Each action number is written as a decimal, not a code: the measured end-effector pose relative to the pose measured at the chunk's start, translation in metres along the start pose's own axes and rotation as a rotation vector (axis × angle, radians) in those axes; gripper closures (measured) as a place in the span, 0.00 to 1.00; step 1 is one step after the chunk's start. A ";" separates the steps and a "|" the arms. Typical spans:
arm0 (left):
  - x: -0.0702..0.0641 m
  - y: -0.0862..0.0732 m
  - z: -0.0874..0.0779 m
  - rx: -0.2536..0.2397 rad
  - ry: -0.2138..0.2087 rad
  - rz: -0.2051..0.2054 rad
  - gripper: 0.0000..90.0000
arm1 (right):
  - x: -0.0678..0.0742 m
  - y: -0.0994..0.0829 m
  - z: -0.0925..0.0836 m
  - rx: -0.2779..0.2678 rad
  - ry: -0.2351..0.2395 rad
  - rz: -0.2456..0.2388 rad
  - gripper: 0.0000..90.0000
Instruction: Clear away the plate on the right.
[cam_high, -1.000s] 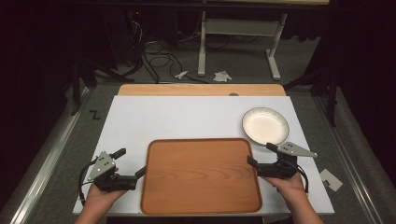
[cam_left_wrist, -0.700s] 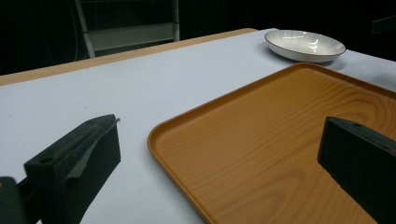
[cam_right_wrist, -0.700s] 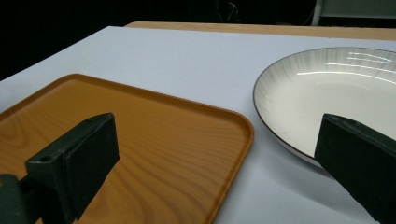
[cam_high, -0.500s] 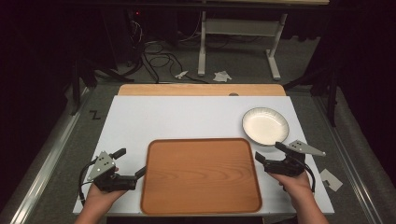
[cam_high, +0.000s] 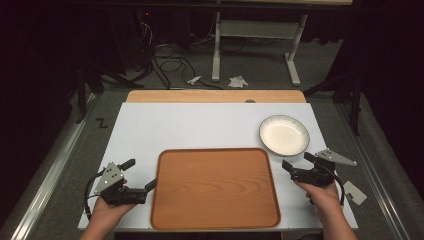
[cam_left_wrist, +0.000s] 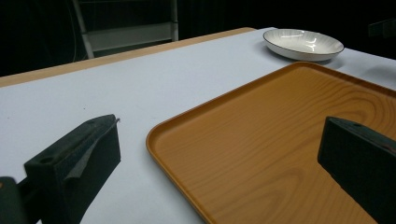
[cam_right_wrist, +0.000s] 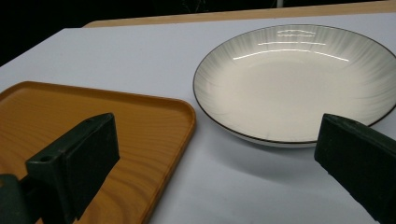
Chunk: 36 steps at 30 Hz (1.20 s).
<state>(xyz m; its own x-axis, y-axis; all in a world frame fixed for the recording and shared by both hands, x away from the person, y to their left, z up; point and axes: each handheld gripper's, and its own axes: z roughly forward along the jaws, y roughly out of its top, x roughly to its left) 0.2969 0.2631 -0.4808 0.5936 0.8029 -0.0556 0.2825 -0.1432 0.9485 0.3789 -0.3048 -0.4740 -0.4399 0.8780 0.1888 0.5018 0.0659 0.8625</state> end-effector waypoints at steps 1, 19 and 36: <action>0.000 0.000 0.000 0.000 0.000 0.000 0.00 | -0.002 0.000 0.000 -0.002 -0.003 0.002 0.00; 0.001 0.001 -0.001 -0.005 -0.003 0.001 0.00 | -0.025 -0.007 -0.009 -0.008 -0.069 0.063 0.02; 0.001 0.001 -0.001 -0.006 -0.016 0.008 0.00 | -0.021 0.016 0.020 0.050 -0.149 0.090 0.06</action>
<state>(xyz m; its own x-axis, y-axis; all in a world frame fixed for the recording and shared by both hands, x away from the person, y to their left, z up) 0.2970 0.2649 -0.4797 0.6077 0.7924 -0.0524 0.2731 -0.1466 0.9508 0.4106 -0.3125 -0.4736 -0.2781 0.9417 0.1893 0.5722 0.0041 0.8201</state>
